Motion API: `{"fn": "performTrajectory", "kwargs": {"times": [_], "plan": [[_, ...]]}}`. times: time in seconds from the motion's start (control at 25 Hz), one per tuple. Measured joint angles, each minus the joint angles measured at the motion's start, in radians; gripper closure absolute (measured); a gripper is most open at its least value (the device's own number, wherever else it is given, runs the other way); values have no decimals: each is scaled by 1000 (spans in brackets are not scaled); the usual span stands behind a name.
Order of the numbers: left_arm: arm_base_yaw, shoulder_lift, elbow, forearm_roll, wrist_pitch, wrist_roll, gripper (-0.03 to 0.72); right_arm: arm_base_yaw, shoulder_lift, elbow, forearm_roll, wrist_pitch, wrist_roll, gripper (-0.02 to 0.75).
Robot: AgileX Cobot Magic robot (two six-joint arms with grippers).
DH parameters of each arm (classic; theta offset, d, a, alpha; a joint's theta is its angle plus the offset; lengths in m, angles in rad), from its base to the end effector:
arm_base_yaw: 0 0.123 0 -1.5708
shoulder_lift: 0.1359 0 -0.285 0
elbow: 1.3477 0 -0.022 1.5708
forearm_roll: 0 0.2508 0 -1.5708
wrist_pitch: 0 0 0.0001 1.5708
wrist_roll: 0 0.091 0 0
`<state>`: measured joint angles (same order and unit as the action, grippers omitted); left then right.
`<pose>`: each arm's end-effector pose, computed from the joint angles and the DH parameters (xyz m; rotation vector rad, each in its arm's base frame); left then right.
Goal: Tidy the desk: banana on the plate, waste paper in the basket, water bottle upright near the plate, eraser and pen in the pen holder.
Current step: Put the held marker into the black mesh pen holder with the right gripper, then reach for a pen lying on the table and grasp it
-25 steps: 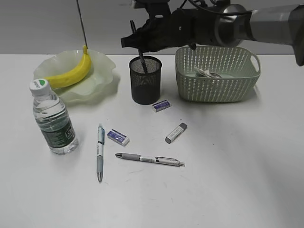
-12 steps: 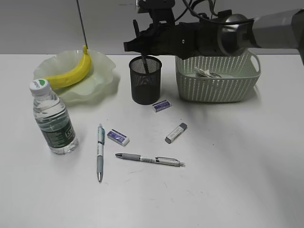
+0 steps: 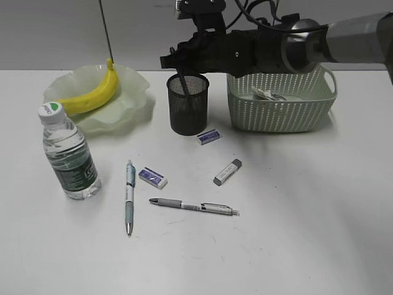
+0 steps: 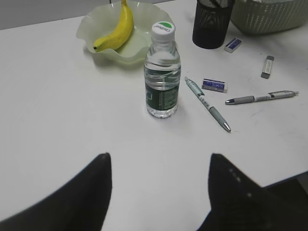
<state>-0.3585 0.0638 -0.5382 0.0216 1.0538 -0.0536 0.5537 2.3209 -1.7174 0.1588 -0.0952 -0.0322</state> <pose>0.0019 0.0011 0.2886 0.3139 2.0467 -0.2280 0.4538 0.2789 0.1612 -0.4188 1.9740 0.4208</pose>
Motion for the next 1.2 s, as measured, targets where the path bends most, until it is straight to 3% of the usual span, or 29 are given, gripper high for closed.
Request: {"fn": "performTrajectory", "kwargs": {"times": [0.16, 0.48, 0.68, 1.04, 1.2], "plan": [[0, 0, 0, 0, 0, 0, 216, 0, 0, 0, 0, 8, 0, 456], [0, 0, 0, 0, 0, 0, 216, 0, -69, 1, -45, 122, -3, 447], [0, 0, 0, 0, 0, 0, 216, 0, -159, 1, -98, 349, -4, 447], [0, 0, 0, 0, 0, 0, 216, 0, -321, 2, -126, 897, 27, 446], [0, 0, 0, 0, 0, 0, 216, 0, -418, 54, -185, 1020, 80, 447]]}}
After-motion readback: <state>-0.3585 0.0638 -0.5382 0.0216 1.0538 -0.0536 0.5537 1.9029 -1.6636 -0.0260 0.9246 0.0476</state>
